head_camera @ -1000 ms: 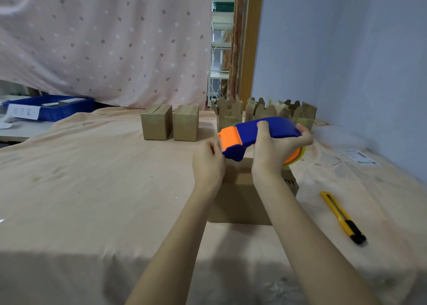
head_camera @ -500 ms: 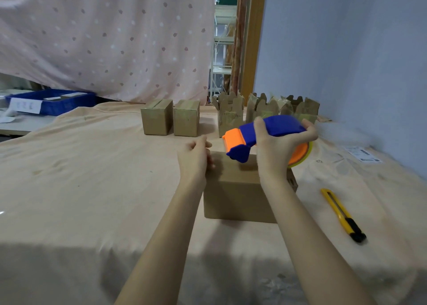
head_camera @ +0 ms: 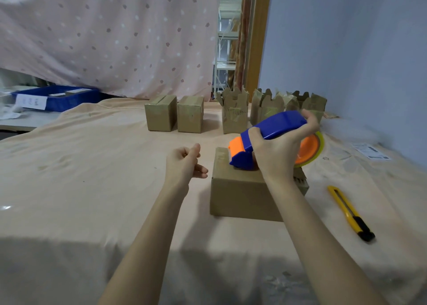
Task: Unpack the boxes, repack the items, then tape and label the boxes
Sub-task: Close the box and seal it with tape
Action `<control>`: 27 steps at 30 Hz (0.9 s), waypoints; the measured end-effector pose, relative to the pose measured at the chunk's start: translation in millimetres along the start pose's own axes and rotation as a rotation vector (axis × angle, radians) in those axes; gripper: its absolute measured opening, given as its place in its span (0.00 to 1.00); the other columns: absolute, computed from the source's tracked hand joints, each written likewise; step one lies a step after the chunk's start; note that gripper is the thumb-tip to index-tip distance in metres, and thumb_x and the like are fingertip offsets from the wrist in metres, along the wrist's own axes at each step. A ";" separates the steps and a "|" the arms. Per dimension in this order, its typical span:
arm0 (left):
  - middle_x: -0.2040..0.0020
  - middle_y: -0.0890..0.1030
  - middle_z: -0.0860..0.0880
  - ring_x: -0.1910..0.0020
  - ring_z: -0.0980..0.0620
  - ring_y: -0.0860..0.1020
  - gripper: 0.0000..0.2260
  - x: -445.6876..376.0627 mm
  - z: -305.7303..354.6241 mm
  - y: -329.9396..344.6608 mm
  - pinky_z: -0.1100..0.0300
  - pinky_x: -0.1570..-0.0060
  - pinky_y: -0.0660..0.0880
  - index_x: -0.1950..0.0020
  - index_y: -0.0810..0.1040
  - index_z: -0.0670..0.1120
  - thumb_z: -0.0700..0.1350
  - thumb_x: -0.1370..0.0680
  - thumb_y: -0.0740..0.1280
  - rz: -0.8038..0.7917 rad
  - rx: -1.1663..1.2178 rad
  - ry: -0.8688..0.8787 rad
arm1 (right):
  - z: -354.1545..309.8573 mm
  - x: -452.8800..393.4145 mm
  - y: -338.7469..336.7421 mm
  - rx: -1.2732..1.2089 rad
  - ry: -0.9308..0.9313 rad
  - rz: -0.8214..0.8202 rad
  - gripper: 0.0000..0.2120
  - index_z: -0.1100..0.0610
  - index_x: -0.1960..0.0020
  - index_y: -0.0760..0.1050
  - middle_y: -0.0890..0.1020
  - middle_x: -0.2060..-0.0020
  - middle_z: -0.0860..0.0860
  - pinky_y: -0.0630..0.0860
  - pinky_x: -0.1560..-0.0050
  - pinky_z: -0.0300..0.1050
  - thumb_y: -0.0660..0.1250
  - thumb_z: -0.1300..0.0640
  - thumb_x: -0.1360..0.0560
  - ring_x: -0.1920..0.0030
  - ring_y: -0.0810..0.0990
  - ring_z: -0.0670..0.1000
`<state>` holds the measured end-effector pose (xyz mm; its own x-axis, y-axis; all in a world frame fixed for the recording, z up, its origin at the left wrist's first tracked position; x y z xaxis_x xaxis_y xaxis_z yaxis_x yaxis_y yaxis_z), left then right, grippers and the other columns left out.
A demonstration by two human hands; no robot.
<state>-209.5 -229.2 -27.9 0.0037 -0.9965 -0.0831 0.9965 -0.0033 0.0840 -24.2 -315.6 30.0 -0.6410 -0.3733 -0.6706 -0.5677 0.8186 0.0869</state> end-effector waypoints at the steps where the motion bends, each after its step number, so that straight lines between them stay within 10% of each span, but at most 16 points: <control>1: 0.72 0.70 0.46 0.81 0.52 0.75 0.13 -0.2 0.3 -1.8 0.62 0.78 0.74 0.61 0.72 0.38 0.45 0.20 0.64 -0.008 -0.014 0.014 | -0.2 0.5 0.2 0.012 -0.008 -0.004 0.43 0.59 0.31 0.54 0.69 0.39 0.55 0.79 0.60 0.35 0.77 0.63 0.37 0.47 0.78 0.52; 27: 0.82 0.70 0.52 0.82 0.57 0.71 0.15 -6.8 -21.0 0.3 0.66 0.80 0.68 0.64 0.77 0.41 0.48 0.21 0.65 0.090 -0.158 0.117 | 1.4 0.2 8.2 0.164 -0.087 -0.037 0.35 0.60 0.35 0.60 0.73 0.42 0.53 0.75 0.62 0.33 0.76 0.59 0.34 0.48 0.77 0.52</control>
<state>-207.4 -220.7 -48.2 0.0941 -0.9758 -0.1974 0.9924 0.1078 -0.0597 -28.2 -308.3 29.5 -0.5705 -0.3710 -0.7327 -0.4934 0.8680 -0.0553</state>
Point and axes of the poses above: each hand's wrist, its own x-axis away from the middle knuckle, its own y-axis out of the palm, z = x × y, the point moved 5 cm from there along -x, towards the middle knuckle
